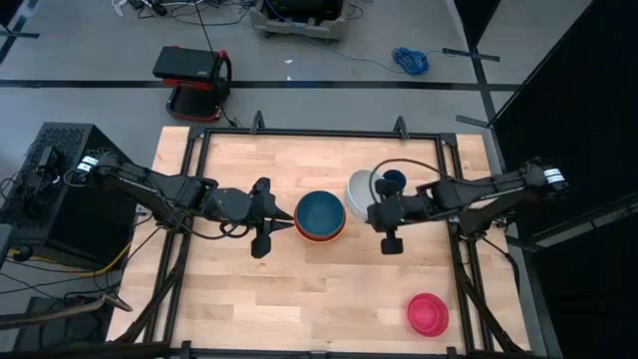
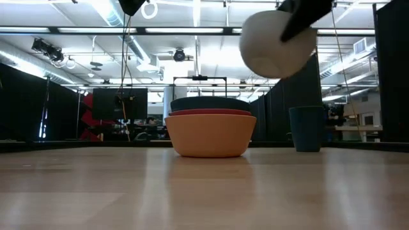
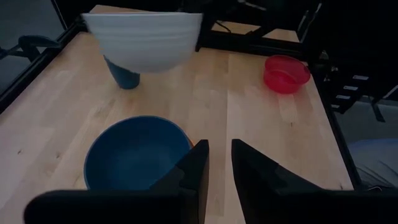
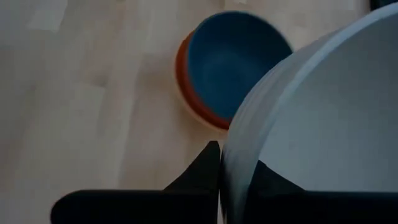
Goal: Nest bowls inside each other
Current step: Stack the white bowl on top of the blue bowl
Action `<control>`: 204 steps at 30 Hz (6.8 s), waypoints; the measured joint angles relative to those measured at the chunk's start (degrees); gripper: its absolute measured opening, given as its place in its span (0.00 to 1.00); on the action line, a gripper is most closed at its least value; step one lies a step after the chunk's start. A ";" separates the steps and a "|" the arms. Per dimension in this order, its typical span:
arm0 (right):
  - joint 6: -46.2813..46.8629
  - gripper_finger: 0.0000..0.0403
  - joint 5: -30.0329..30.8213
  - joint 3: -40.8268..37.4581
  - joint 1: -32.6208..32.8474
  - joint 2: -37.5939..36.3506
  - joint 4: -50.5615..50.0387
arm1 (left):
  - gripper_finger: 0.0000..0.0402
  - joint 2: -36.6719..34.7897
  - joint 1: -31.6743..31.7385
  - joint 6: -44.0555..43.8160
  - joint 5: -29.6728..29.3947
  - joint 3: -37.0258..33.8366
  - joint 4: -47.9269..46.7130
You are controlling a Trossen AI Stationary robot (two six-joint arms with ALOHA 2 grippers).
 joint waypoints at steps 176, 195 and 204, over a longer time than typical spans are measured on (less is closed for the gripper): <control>-14.64 0.00 -9.02 24.68 -4.81 30.19 -7.68 | 0.14 -0.04 -0.03 -6.06 0.02 0.00 -8.87; -14.41 0.05 -9.14 24.63 -5.42 31.97 -6.99 | 0.14 -0.04 -0.03 -6.09 0.02 0.00 -8.88; -14.30 0.21 -9.02 24.64 -5.41 31.97 -6.91 | 0.14 -0.04 -0.01 -6.09 0.02 0.00 -8.89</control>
